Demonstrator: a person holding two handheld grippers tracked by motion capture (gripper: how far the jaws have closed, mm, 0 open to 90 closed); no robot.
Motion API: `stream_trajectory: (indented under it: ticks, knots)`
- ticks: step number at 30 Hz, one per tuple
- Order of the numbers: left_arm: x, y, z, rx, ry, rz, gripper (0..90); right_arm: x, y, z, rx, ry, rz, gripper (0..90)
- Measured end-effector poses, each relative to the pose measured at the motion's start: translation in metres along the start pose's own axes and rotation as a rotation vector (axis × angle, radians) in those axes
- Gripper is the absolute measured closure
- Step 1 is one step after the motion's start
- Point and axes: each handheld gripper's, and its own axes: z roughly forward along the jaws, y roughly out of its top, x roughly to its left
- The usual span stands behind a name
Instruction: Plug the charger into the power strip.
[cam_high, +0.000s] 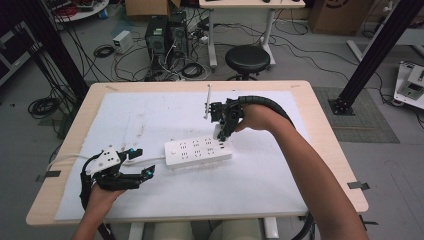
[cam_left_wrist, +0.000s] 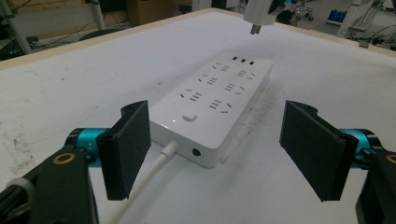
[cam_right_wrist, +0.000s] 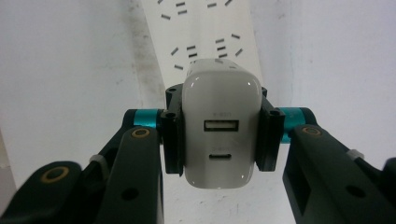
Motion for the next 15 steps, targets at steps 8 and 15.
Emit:
stream_trajectory:
  ticks: [8,15]
  knots:
    - [0.000,-0.002,-0.001,-0.009,0.008,-0.006,24.9,-0.009,0.013,0.010,0.028,0.003,-0.037,63.3]
    - [0.001,-0.003,-0.003,-0.008,0.016,-0.009,24.9,-0.010,0.022,0.017,0.040,0.010,-0.073,63.3]
